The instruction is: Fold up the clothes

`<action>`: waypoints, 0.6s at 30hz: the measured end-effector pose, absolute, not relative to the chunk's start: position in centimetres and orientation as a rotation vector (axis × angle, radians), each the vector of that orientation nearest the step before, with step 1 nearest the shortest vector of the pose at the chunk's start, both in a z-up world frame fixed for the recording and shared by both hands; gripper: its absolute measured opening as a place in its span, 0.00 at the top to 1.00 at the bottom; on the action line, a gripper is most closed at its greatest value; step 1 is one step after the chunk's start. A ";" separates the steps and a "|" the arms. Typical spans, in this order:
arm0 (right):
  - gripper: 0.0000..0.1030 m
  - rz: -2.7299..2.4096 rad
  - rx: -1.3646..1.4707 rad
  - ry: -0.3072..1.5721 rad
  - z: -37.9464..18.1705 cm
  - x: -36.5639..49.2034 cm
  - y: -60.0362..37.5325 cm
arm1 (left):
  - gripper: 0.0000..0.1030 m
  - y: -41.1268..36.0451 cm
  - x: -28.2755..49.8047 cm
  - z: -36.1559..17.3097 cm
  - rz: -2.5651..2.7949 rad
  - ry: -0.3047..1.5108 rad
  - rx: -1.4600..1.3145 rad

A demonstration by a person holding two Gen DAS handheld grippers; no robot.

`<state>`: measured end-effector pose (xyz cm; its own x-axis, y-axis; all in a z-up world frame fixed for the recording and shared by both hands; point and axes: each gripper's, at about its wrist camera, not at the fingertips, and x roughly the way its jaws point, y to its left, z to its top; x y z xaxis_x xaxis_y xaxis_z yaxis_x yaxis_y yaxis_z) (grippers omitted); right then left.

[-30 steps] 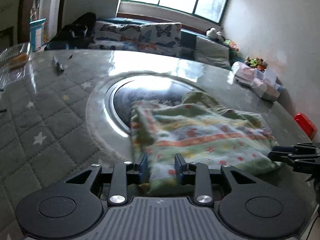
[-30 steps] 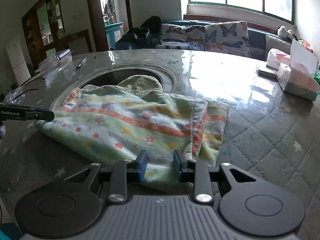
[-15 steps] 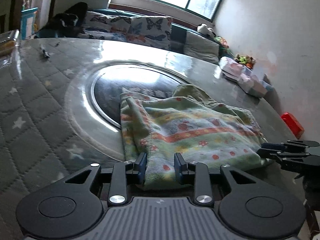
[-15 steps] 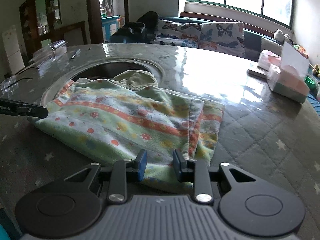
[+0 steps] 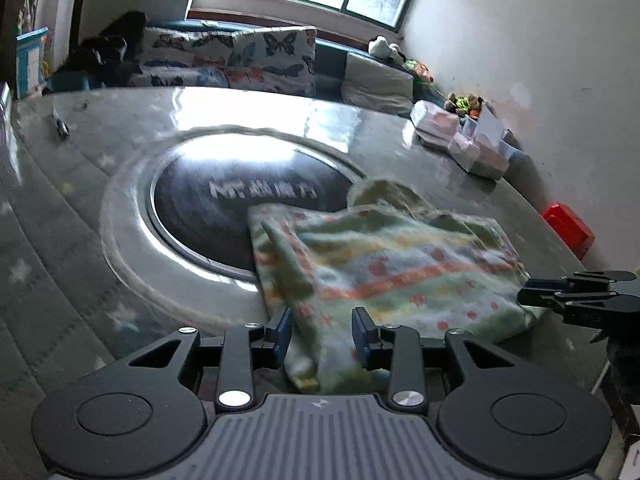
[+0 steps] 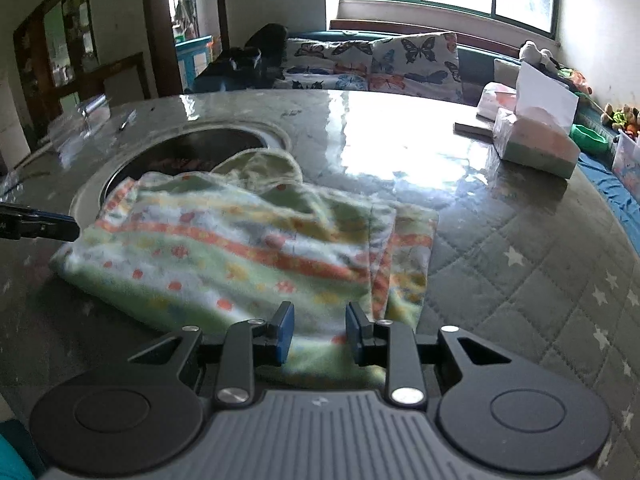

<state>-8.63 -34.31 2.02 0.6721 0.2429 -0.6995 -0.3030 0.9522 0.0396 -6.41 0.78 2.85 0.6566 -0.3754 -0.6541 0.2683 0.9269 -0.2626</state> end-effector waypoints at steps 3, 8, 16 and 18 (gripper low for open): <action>0.74 0.304 -0.082 0.749 2.5 -7.5 -34.3 | 0.65 0.6 -5.4 3.6 -0.349 0.751 -0.136; 0.73 0.301 -0.079 0.722 2.7 -4.8 -33.8 | 0.67 -0.9 -3.3 4.0 -0.346 0.731 -0.103; 0.74 0.278 -0.071 0.738 1.3 -1.2 -33.2 | 0.67 -3.6 -0.4 3.1 -0.361 0.752 -0.074; 0.75 0.271 -0.060 0.751 0.9 -0.9 -33.5 | 0.67 -4.3 0.1 3.1 -0.374 0.752 -0.069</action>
<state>-0.94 -33.46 0.88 0.6981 0.2220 -0.6807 -0.2647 0.9634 0.0428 0.09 -4.34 3.08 0.6676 -0.3556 -0.6541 0.3070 0.9319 -0.1933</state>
